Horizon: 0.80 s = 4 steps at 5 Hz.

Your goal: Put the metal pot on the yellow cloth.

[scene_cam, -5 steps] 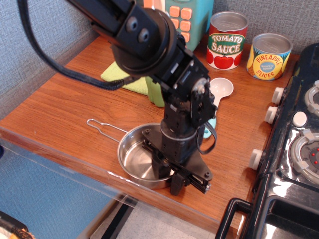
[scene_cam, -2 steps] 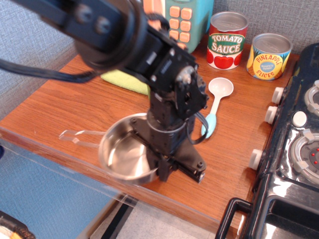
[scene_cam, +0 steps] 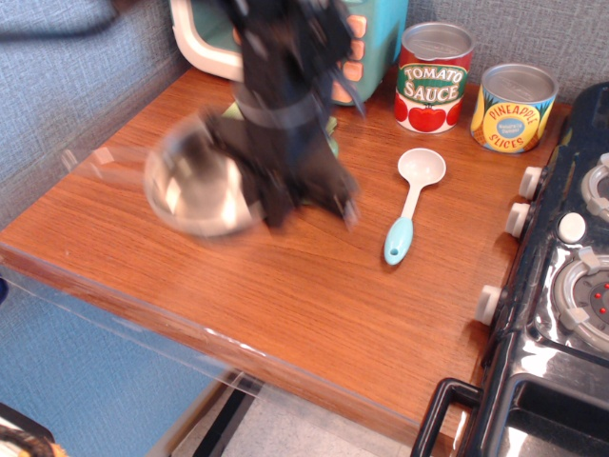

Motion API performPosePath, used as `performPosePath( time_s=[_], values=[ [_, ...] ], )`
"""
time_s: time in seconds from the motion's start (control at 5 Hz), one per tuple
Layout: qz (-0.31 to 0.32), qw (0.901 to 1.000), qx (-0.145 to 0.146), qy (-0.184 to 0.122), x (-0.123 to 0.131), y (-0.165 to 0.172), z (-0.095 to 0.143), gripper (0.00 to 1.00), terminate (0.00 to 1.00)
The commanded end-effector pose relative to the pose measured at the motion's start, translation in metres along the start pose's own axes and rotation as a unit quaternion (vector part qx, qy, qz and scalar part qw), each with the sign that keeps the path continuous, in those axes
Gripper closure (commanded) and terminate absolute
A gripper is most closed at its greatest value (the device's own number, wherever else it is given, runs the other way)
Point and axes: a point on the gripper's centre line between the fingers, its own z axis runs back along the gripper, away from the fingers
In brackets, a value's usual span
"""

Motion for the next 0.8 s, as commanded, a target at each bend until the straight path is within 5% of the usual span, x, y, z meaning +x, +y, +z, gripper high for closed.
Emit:
performPosePath(
  time_s=[0.0, 0.2, 0.6],
  values=[
    [0.007, 0.9995, 0.025, 0.016, 0.073, 0.089, -0.016, 1.0, 0.0],
    [-0.041, 0.997, 0.045, 0.047, 0.115, 0.107, -0.035, 1.0, 0.0],
    [-0.055, 0.9946, 0.046, 0.075, 0.134, 0.099, -0.06, 1.0, 0.0]
  ],
)
